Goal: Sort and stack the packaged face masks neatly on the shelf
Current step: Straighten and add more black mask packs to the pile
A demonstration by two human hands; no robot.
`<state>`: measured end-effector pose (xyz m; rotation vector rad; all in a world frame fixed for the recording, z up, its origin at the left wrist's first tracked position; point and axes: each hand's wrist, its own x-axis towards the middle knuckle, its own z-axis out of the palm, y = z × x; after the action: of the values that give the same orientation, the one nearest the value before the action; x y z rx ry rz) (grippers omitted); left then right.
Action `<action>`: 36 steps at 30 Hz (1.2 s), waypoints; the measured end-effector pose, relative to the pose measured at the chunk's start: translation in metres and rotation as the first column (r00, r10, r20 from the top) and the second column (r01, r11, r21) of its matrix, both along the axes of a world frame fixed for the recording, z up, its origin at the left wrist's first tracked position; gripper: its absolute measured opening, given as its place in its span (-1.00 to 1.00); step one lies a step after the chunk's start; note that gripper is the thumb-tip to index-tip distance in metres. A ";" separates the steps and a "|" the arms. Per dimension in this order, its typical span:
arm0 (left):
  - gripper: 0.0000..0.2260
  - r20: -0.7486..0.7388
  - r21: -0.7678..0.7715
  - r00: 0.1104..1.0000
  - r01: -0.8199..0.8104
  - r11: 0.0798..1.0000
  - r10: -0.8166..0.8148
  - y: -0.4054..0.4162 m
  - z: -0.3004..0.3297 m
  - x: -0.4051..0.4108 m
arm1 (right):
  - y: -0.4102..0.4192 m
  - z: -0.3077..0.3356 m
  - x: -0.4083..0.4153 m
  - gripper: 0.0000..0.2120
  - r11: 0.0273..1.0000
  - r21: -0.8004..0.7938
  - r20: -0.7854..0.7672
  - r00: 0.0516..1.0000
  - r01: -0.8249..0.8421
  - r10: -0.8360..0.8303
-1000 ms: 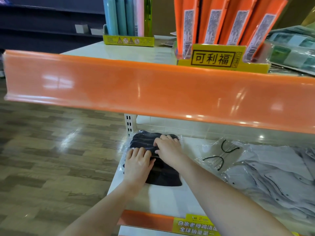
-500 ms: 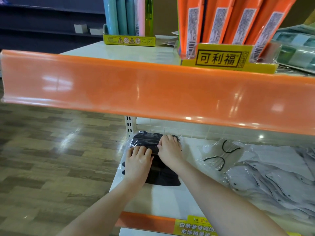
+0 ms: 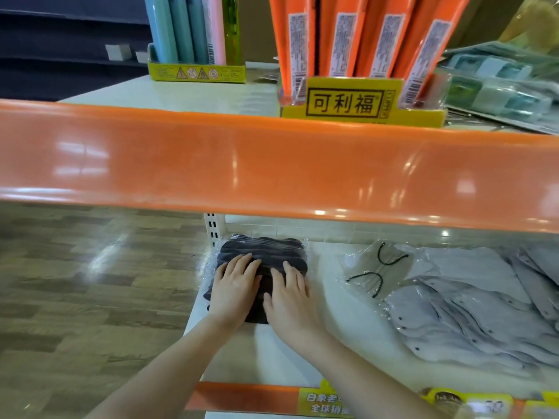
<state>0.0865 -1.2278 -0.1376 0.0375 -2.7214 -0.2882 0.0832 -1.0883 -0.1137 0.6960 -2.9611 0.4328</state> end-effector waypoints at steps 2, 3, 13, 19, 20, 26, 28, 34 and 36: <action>-0.63 0.046 0.008 0.999 0.013 1.000 -0.013 -0.002 0.000 -0.002 | 0.002 -0.002 0.012 -0.47 0.998 0.067 -0.003 1.000 0.016 -0.016; -0.61 0.053 0.014 0.998 0.023 1.000 -0.023 -0.003 0.000 -0.003 | 0.002 -0.005 0.015 -0.45 0.995 0.089 0.031 0.999 0.035 -0.038; -0.62 0.092 0.357 0.969 -0.245 0.901 0.227 -0.026 0.005 0.006 | 0.006 0.001 0.008 -0.31 0.994 0.075 0.158 0.983 0.079 -0.090; -0.73 0.087 0.477 0.982 -0.190 0.858 0.169 -0.026 0.008 0.002 | 0.006 -0.002 -0.002 -0.19 0.991 0.118 0.085 0.994 0.064 -0.075; -0.74 0.080 0.490 0.982 -0.186 0.852 0.168 -0.025 0.008 0.001 | 0.006 -0.003 -0.005 -0.12 0.992 0.111 0.068 0.995 0.060 -0.068; -0.76 0.091 0.430 0.976 -0.217 0.876 0.198 -0.024 0.004 -0.004 | 0.010 -0.001 -0.017 -0.07 0.984 0.172 0.083 0.995 0.036 -0.051; -0.72 0.128 0.369 0.971 -0.234 0.899 0.200 -0.026 0.003 -0.006 | 0.009 0.000 -0.018 -0.17 0.985 0.167 0.097 0.994 0.041 -0.058; -0.62 0.301 0.202 0.918 -0.326 0.923 0.259 -0.022 0.016 -0.014 | 0.004 0.001 -0.018 -0.30 0.993 0.104 0.140 0.988 0.053 -0.067; -0.60 0.311 0.104 0.903 -0.341 0.934 0.295 -0.021 0.022 -0.012 | 0.003 0.001 -0.017 -0.31 0.996 0.075 0.139 0.988 0.053 -0.064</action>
<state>0.0746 -1.2485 -0.1154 0.6123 -2.9109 -0.4260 0.0658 -1.0848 -0.1129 0.6072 -3.1349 0.3889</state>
